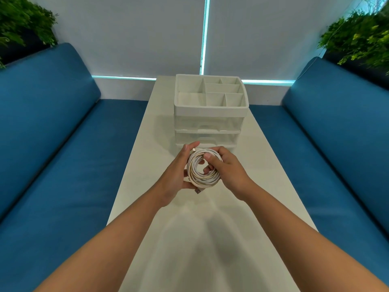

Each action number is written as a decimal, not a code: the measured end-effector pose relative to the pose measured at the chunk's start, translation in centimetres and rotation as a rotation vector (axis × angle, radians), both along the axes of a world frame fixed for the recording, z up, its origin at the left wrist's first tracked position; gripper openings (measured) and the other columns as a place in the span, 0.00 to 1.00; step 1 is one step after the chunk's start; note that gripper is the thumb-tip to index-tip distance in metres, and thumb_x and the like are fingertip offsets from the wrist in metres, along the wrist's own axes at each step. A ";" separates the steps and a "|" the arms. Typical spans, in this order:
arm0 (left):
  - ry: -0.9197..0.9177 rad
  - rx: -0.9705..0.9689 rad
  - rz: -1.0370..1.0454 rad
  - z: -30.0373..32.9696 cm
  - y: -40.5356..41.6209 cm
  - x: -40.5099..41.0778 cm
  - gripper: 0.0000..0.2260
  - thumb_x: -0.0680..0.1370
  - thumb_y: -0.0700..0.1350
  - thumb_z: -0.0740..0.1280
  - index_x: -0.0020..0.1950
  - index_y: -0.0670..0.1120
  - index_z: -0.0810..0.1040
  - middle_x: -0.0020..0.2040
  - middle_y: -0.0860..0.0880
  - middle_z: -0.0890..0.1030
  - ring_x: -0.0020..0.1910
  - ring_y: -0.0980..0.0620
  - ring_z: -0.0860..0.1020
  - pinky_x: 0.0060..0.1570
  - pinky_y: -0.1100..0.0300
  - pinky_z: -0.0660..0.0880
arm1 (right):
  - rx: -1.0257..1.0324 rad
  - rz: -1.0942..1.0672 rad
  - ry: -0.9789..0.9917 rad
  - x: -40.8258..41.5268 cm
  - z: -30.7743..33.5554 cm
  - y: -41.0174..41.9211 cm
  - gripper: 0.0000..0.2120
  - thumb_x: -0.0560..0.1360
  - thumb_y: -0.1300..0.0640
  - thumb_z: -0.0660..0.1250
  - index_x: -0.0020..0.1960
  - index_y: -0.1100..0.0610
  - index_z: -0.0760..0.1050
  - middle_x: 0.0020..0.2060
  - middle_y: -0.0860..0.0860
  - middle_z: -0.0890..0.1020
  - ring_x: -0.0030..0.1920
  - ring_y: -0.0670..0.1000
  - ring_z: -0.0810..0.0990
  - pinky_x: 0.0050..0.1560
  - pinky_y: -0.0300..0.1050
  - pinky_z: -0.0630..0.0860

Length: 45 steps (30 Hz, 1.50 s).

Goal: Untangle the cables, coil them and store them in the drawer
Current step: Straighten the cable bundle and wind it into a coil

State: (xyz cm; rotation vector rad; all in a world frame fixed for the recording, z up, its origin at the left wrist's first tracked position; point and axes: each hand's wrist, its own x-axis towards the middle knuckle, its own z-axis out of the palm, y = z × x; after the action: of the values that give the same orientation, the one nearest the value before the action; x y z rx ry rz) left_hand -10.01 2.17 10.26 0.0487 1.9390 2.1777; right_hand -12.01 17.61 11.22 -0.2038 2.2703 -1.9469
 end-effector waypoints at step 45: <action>0.112 -0.183 0.287 -1.8 -0.5 -0.4 0.13 0.81 0.59 0.58 0.64 0.60 0.72 0.51 0.53 0.78 0.37 0.58 0.82 0.30 0.54 0.81 | 0.140 -0.022 0.120 -0.1 -1.4 -2.7 0.11 0.80 0.49 0.61 0.57 0.55 0.72 0.44 0.45 0.78 0.41 0.41 0.76 0.43 0.36 0.71</action>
State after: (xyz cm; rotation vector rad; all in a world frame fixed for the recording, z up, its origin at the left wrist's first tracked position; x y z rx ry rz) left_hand -10.38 1.64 8.50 -0.1502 2.3269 2.1948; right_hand -12.10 14.92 9.80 -0.2887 2.4833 -1.8224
